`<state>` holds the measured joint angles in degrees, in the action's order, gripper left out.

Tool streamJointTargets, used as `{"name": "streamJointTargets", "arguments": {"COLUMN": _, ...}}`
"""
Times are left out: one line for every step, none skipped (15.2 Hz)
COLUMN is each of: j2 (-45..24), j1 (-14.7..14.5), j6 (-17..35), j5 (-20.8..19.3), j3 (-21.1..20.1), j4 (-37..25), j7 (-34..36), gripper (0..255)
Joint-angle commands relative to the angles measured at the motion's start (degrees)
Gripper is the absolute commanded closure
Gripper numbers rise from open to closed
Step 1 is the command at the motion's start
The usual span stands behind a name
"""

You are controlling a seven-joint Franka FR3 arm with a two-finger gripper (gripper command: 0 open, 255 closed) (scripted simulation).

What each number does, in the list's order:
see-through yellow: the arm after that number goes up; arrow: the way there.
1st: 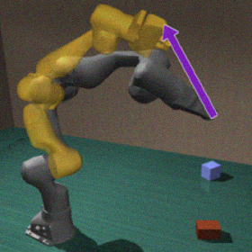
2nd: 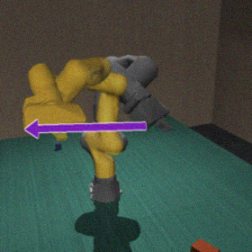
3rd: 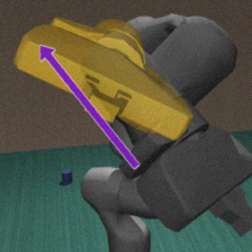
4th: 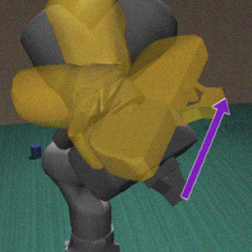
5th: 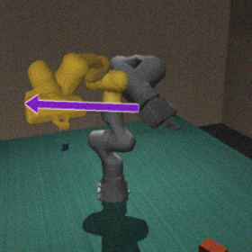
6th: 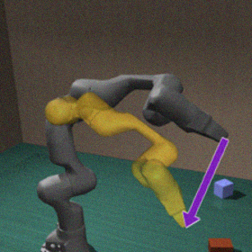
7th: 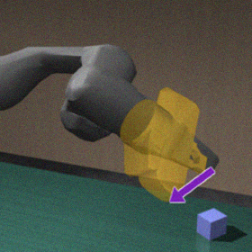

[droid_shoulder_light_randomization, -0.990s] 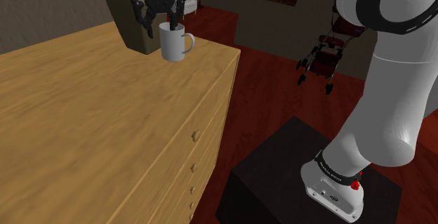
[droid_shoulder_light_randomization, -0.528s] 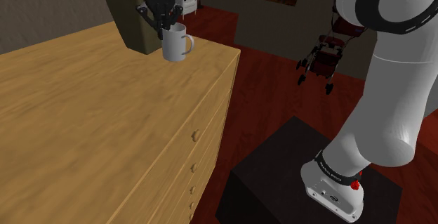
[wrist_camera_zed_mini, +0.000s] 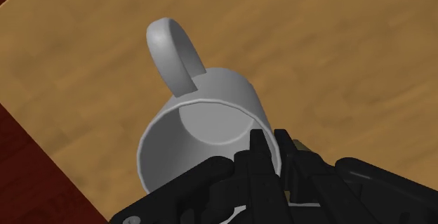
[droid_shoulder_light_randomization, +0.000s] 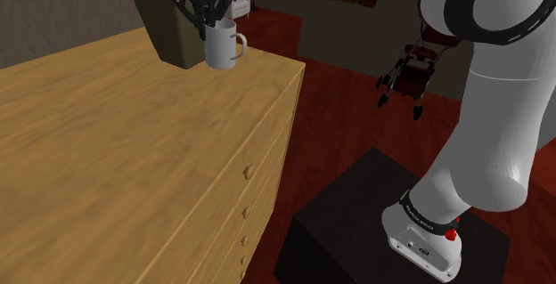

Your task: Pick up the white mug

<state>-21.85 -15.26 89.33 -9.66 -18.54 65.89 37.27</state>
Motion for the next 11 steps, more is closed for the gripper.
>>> {"name": "streamJointTargets", "arguments": {"j2": -0.8, "j1": -0.3, "j6": -2.0, "j5": -0.3, "j3": 0.0, "j4": -2.8, "j7": -0.1, "gripper": 255}}
{"name": "streamJointTargets", "arguments": {"j2": -1.3, "j1": -0.6, "j6": -3.1, "j5": -0.4, "j3": 0.0, "j4": -4.4, "j7": -0.2, "gripper": 255}}
{"name": "streamJointTargets", "arguments": {"j2": -1.9, "j1": -0.8, "j6": -4.2, "j5": -0.6, "j3": 0.0, "j4": -6.0, "j7": -0.2, "gripper": 255}}
{"name": "streamJointTargets", "arguments": {"j2": -2.4, "j1": -1.1, "j6": -5.3, "j5": -0.8, "j3": 0.1, "j4": -7.7, "j7": -0.3, "gripper": 255}}
{"name": "streamJointTargets", "arguments": {"j2": -3.1, "j1": -1.4, "j6": -6.5, "j5": -1.0, "j3": 0.1, "j4": -9.6, "j7": -0.3, "gripper": 255}}
{"name": "streamJointTargets", "arguments": {"j2": -3.8, "j1": -1.8, "j6": -7.8, "j5": -1.2, "j3": 0.1, "j4": -11.6, "j7": -0.4, "gripper": 255}}
{"name": "streamJointTargets", "arguments": {"j2": -4.6, "j1": -2.2, "j6": -9.1, "j5": -1.5, "j3": 0.2, "j4": -13.7, "j7": -0.4, "gripper": 255}}
{"name": "streamJointTargets", "arguments": {"j2": -5.6, "j1": -2.6, "j6": -10.5, "j5": -1.8, "j3": 0.2, "j4": -16.1, "j7": -0.5, "gripper": 255}}
{"name": "streamJointTargets", "arguments": {"j2": -6.7, "j1": -3.1, "j6": -12.1, "j5": -2.2, "j3": 0.3, "j4": -18.7, "j7": -0.6, "gripper": 255}}
{"name": "streamJointTargets", "arguments": {"j2": -6.9, "j1": -3.2, "j6": -12.3, "j5": -2.2, "j3": 0.3, "j4": -19.2, "j7": -0.6, "gripper": 255}}
{"name": "streamJointTargets", "arguments": {"j2": -6.9, "j1": -3.2, "j6": -12.3, "j5": -2.2, "j3": 0.4, "j4": -19.2, "j7": -0.6, "gripper": 255}}
